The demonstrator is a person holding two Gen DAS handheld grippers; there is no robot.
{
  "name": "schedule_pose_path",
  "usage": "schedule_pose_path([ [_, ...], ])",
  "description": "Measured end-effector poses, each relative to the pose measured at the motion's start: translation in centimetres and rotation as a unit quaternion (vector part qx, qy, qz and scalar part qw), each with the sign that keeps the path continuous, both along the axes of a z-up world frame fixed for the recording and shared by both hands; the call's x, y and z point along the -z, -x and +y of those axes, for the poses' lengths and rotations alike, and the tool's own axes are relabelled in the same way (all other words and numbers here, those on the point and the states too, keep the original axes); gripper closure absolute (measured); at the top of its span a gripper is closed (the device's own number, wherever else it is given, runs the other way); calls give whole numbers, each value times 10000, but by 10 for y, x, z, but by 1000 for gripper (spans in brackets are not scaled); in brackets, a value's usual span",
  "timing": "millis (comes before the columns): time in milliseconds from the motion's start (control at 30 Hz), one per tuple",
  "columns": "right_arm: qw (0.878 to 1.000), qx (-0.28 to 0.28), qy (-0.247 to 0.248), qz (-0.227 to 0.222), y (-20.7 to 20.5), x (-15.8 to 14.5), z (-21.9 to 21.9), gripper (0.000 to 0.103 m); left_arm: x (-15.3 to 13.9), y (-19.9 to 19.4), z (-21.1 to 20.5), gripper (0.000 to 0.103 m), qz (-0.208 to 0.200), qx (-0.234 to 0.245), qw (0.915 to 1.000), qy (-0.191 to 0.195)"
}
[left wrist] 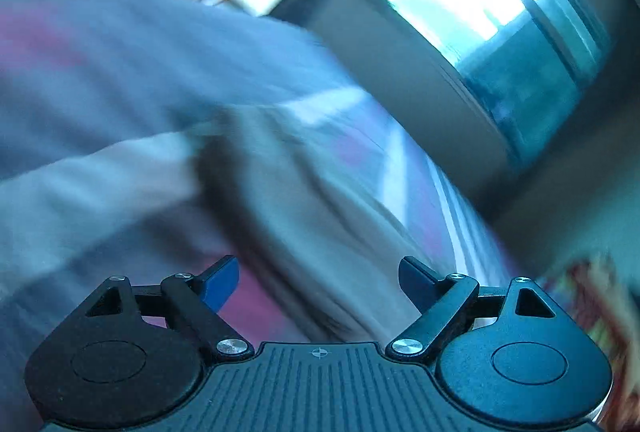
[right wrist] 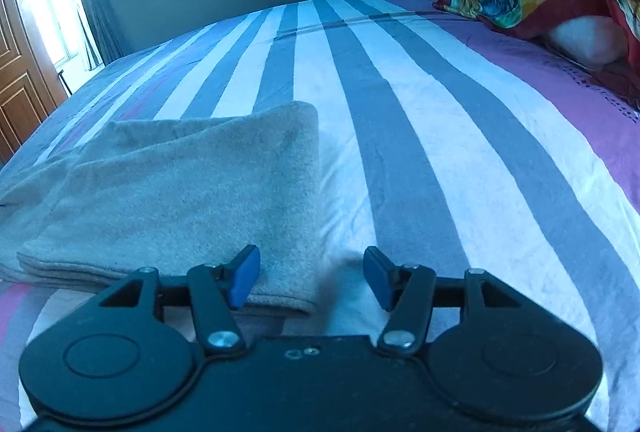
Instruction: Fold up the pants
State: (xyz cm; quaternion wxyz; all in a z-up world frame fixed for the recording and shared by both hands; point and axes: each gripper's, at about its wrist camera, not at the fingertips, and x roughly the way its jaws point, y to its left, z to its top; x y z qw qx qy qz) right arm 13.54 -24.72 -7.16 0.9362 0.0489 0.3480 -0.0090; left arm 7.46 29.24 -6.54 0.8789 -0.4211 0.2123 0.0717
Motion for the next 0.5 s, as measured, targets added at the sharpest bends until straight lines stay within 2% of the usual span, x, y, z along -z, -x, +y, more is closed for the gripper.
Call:
schedule_pose_path([
  [33, 10000, -17, 45, 13, -1, 0, 3, 45, 16, -8, 16, 17, 23, 54, 9992, 405],
  [67, 10000, -27, 85, 21, -3, 0, 5, 44, 31, -17, 29, 23, -25, 206, 9972, 715],
  [100, 9999, -33, 122, 27, -4, 0, 7, 43, 41, -28, 38, 27, -136, 382, 9955, 858],
  [167, 9998, -44, 191, 47, -5, 0, 9, 42, 56, -50, 53, 46, -318, 559, 9913, 1153],
  [200, 9997, -42, 229, 53, -5, 0, 10, 42, 64, -58, 60, 50, -436, 544, 9877, 1401],
  [267, 9996, -38, 271, 71, -5, -1, 10, 42, 79, -73, 71, 72, -584, 383, 9801, 1860],
  [300, 9996, -23, 287, 78, -5, -1, 10, 41, 82, -79, 72, 72, -617, 391, 9780, 1955],
  [333, 9995, -14, 313, 86, -5, -1, 11, 41, 82, -82, 73, 84, -751, 422, 9751, 2043],
  [400, 9991, -21, 403, 101, -6, -2, 14, 41, 67, -70, 70, 86, -1449, 408, 9648, 2158],
  [433, 9989, -25, 443, 122, -7, -2, 15, 41, 55, -61, 66, 86, -1765, 461, 9622, 2021],
  [467, 9988, -25, 468, 138, -8, -3, 16, 41, 50, -53, 63, 86, -1806, 404, 9641, 1905],
  [500, 9987, -29, 496, 126, -9, -4, 17, 41, 55, -48, 61, 86, -1653, 282, 9675, 1891],
])
